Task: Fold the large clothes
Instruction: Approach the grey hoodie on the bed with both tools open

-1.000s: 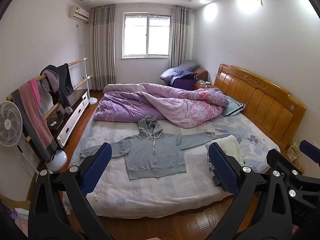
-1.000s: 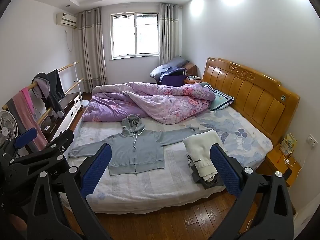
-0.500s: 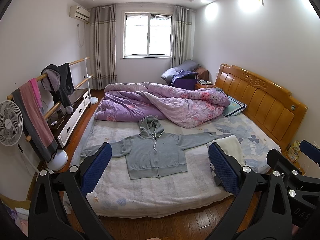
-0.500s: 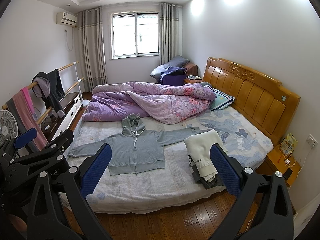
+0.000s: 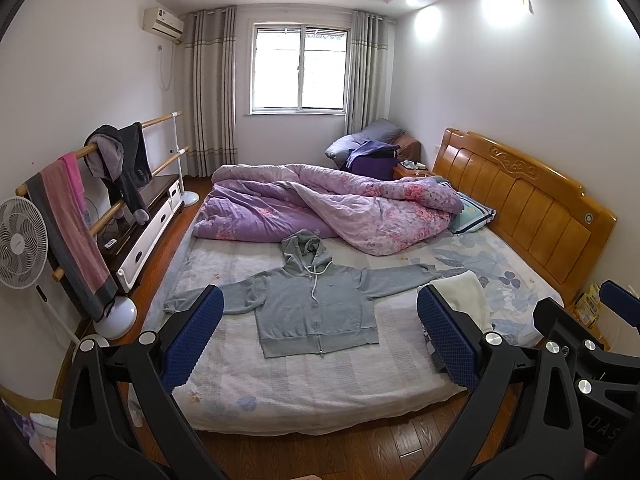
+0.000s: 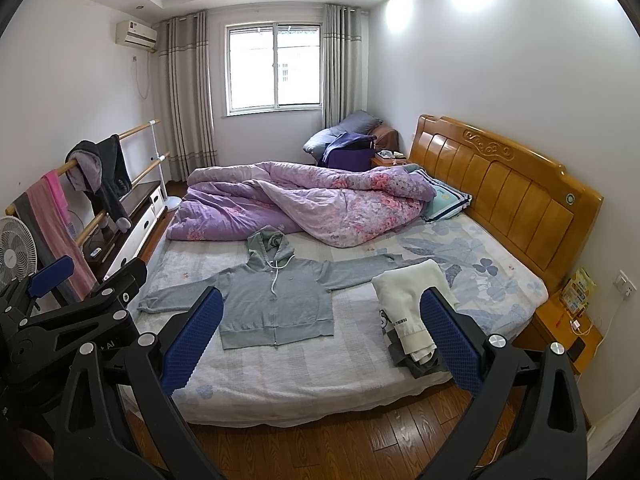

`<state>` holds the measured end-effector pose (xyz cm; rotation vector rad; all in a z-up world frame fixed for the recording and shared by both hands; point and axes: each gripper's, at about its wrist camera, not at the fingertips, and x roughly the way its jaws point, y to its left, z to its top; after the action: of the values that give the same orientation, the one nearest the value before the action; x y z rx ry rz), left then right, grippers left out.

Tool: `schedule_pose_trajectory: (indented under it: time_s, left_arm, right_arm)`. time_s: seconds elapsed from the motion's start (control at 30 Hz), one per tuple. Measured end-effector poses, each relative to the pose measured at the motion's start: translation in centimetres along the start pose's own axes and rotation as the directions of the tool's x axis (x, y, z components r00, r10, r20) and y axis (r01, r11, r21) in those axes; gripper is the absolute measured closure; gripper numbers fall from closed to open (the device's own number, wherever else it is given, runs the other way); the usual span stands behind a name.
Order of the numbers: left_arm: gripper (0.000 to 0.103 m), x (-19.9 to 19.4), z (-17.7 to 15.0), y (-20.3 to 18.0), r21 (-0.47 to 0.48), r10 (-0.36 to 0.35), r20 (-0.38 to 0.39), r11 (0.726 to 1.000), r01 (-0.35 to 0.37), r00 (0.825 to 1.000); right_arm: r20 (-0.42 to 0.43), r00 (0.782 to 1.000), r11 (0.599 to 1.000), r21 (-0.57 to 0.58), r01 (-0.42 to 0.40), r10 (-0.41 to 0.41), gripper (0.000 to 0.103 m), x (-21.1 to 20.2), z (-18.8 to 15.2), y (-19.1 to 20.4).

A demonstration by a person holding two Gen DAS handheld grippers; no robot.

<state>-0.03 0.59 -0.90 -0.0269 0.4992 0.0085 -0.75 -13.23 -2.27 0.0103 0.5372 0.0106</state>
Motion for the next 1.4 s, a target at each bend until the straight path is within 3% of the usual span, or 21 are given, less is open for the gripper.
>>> schedule_pose_trajectory:
  time_s: [0.43, 0.8, 1.03, 1.4]
  left_arm:
    - [0.005, 2.4, -1.6, 5.6, -0.018, 0.040, -0.013, 0.999, -0.040, 0.999]
    - [0.005, 5.5, -1.6, 8.1, -0.055, 0.124, -0.058, 0.990, -0.127, 0.991]
    - [0.005, 10.5, 0.1, 8.4, -0.082, 0.179, -0.084, 0.979, -0.186, 0.980]
    - [0.005, 23.0, 5.2, 8.7, -0.155, 0.245, -0.185, 0.949, -0.275, 0.952]
  right_arm:
    - [-0.018, 0.999, 0.999, -0.025, -0.035, 0.035, 0.008, 1.4, 0.1, 3.1]
    - [-0.078, 0.991, 0.991, -0.067, -0.115, 0.109, 0.008, 6.4, 0.9, 5.7]
    - [-0.103, 0.980, 0.979, -0.090, -0.181, 0.172, 0.008, 12.3, 3.1, 5.9]
    - [-0.169, 0.948, 0.946, -0.138, -0.293, 0.269, 0.008, 24.7, 8.7, 6.0]
